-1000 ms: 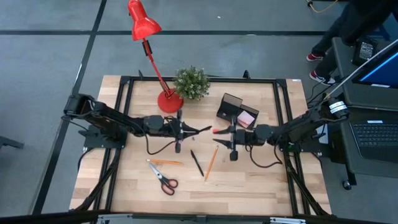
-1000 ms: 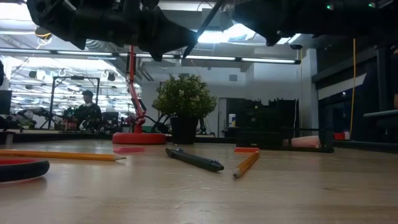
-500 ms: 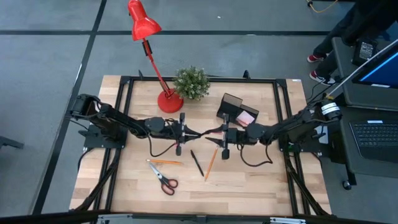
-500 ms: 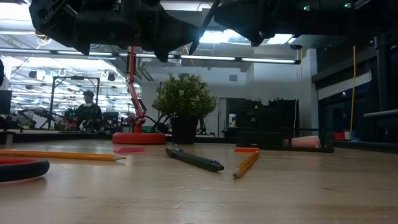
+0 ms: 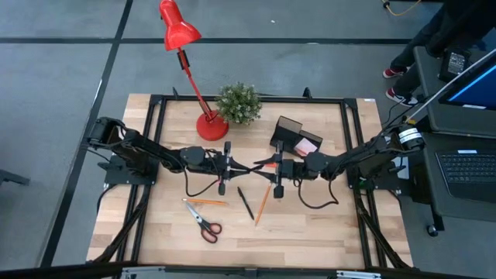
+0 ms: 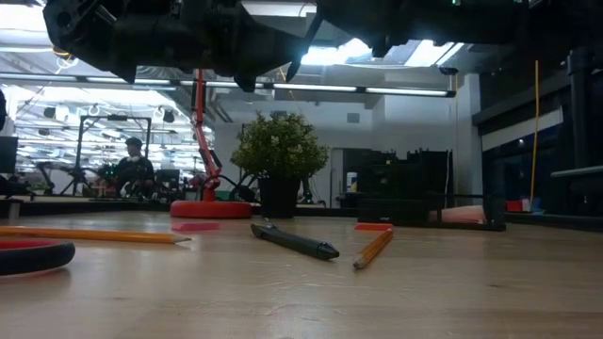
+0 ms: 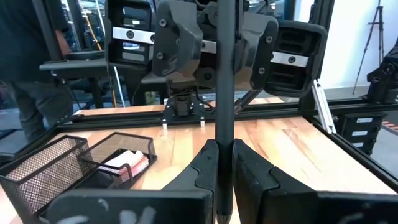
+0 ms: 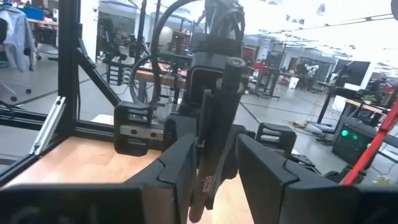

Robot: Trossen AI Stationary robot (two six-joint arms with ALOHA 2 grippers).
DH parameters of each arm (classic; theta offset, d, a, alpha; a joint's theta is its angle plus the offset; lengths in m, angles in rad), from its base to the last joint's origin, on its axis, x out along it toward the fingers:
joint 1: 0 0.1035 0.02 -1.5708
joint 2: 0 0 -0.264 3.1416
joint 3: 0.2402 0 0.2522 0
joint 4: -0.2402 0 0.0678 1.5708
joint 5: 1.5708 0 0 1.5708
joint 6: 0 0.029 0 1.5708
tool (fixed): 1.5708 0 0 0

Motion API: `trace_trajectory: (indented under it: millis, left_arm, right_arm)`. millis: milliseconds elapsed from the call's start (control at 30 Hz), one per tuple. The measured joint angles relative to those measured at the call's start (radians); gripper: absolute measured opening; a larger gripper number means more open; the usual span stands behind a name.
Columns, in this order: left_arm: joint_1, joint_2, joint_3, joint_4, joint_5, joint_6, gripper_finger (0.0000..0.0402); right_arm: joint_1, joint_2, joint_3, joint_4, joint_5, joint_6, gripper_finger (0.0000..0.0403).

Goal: Pick and place office supplies into organizer
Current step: Put the top black pen into the black desk organizer

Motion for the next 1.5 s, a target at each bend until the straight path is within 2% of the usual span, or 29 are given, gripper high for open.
trace_trajectory:
  millis: [267,567,1033,1233,1500]
  left_arm:
    - [0.000,0.000,0.000,0.000,0.000,0.000,0.0022]
    - [0.000,0.000,0.000,0.001,-0.001,0.005,0.0023]
    - [0.000,0.000,0.000,0.000,-0.003,-0.019,0.0091]
    - [0.000,-0.013,0.000,-0.021,-0.053,-0.016,0.0120]
    - [0.001,-0.064,0.000,-0.129,-0.078,0.044,0.0128]
  right_arm:
    - [0.000,0.000,0.000,-0.010,-0.002,-0.002,0.0109]
    - [0.000,0.000,0.000,-0.009,-0.008,0.000,0.0023]
    - [0.000,0.000,0.000,-0.009,-0.003,-0.007,0.0026]
    - [0.002,0.000,0.000,-0.013,-0.001,-0.006,0.0026]
    - [0.016,-0.002,0.000,-0.060,0.003,-0.004,0.0026]
